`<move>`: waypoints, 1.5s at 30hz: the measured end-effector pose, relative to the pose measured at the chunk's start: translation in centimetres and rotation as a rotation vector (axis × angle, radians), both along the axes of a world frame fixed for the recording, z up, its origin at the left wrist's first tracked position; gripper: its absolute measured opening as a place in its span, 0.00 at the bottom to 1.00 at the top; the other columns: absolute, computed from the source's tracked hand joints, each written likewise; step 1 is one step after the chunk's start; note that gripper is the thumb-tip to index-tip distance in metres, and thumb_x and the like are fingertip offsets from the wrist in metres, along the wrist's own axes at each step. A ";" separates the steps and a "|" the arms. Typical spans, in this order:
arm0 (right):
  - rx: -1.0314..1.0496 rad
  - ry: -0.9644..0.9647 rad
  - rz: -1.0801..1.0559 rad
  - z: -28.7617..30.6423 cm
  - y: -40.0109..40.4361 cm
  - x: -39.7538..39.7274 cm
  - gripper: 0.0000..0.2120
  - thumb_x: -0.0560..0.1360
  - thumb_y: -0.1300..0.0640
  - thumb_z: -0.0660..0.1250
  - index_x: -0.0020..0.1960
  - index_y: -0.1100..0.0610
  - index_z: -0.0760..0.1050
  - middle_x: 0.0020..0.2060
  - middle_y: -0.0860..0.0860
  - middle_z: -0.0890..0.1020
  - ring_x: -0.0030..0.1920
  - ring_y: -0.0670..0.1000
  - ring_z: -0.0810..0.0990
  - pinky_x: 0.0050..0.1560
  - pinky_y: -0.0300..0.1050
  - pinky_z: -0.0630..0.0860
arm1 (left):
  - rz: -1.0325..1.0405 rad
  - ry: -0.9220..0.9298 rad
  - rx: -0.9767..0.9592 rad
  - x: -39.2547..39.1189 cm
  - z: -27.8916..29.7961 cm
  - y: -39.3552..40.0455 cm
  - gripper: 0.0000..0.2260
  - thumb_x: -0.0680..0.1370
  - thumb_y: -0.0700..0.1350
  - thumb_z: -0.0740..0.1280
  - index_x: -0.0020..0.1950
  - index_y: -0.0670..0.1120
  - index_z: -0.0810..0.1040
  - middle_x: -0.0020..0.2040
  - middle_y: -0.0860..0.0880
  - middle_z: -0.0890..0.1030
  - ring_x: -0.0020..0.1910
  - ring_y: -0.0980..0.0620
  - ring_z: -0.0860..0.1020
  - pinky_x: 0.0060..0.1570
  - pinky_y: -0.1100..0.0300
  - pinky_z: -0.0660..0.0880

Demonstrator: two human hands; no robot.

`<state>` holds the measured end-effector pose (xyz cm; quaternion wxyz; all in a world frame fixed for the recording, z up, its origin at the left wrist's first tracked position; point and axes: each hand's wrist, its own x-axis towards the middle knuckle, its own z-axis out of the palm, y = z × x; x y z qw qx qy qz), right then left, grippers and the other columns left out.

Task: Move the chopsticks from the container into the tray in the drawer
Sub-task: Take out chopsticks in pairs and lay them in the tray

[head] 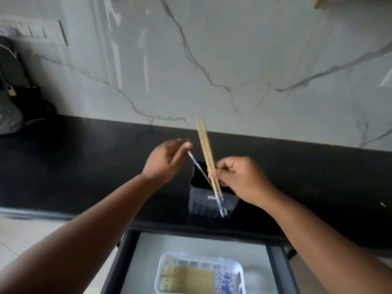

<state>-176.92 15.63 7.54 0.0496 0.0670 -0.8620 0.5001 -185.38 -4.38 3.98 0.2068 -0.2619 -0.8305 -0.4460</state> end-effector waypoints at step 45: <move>0.986 -0.557 0.347 -24.9 -1.6 4.6 0.12 0.74 0.64 0.62 0.56 0.56 0.76 0.54 0.53 0.82 0.54 0.56 0.80 0.45 0.44 0.73 | 0.351 -0.455 -0.806 -2.1 -15.7 -3.2 0.40 0.73 0.74 0.44 0.79 0.52 0.47 0.80 0.50 0.44 0.78 0.49 0.40 0.75 0.48 0.40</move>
